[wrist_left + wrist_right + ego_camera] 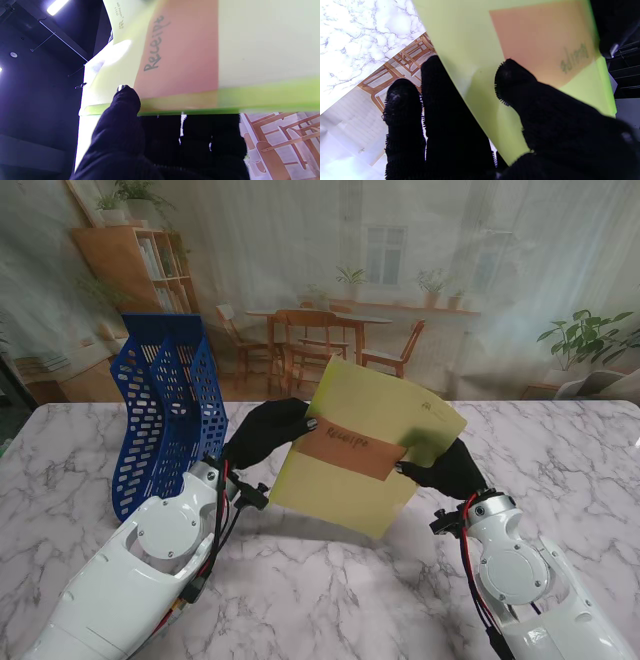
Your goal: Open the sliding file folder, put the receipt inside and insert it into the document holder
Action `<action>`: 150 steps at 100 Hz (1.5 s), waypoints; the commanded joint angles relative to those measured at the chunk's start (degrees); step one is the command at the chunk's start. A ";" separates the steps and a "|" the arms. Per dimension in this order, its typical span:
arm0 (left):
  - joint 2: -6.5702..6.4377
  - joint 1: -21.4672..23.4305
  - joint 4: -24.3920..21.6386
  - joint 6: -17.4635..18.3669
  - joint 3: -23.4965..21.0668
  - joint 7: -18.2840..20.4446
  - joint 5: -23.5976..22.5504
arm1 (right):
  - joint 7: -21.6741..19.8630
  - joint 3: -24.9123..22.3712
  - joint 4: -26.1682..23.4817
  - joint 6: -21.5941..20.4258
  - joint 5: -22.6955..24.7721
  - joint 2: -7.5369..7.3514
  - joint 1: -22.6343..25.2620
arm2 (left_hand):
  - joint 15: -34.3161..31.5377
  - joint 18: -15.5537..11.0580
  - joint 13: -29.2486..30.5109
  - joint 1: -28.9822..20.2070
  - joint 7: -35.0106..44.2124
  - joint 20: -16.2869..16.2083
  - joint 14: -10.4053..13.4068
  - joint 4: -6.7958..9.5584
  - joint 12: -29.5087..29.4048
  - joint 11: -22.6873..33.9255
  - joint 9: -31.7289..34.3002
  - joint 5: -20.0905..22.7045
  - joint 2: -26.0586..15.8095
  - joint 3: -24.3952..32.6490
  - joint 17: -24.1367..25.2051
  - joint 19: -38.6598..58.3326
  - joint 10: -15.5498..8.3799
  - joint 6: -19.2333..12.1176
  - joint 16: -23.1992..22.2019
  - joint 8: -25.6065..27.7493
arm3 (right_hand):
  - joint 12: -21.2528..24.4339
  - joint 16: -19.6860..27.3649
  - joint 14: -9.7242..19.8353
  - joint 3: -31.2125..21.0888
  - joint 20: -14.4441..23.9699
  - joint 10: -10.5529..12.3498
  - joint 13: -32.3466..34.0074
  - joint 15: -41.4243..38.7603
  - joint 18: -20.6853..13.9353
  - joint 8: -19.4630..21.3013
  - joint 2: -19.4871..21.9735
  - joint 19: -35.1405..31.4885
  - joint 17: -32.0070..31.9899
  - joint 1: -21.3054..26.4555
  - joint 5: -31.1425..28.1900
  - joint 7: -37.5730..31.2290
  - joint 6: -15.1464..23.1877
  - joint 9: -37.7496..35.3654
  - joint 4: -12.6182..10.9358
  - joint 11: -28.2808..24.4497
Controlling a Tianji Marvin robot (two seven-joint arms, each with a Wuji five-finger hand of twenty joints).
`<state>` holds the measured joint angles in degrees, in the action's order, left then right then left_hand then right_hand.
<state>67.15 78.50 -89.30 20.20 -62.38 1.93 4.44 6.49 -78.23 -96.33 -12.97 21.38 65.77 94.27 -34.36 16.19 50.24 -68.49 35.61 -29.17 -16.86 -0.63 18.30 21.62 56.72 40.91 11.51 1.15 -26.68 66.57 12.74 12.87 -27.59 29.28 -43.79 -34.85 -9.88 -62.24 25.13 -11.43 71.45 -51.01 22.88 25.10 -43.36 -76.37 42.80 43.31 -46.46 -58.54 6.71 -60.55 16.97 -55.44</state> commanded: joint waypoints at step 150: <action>0.23 0.65 -1.72 1.34 -1.43 -0.32 0.63 | 1.84 -0.61 -1.68 1.97 -2.76 0.68 1.67 | -0.09 -2.35 -0.24 -1.43 1.06 1.92 -0.20 2.04 5.01 0.52 -6.51 -4.13 2.98 2.44 -1.87 -0.51 0.23 -2.56 -6.34 1.76 | -0.88 -0.70 1.09 -4.56 0.97 -1.03 1.64 -3.06 0.68 3.59 4.04 -1.24 -0.18 3.97 -2.96 -6.31 3.83 -0.09 -2.71 0.40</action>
<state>67.47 78.96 -91.48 21.71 -63.79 0.39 5.06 8.07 -78.65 -97.81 -10.94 18.96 66.29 95.48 -35.85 15.53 50.94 -69.88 38.66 -27.66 -16.15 0.09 25.73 22.35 52.51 36.08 14.80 4.36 -28.81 66.44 12.71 9.78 -34.65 31.23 -44.35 -34.91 -10.00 -62.45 25.22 -12.02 71.91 -51.05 23.14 25.14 -43.33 -76.41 42.75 43.48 -46.75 -58.71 6.51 -60.59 16.69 -55.40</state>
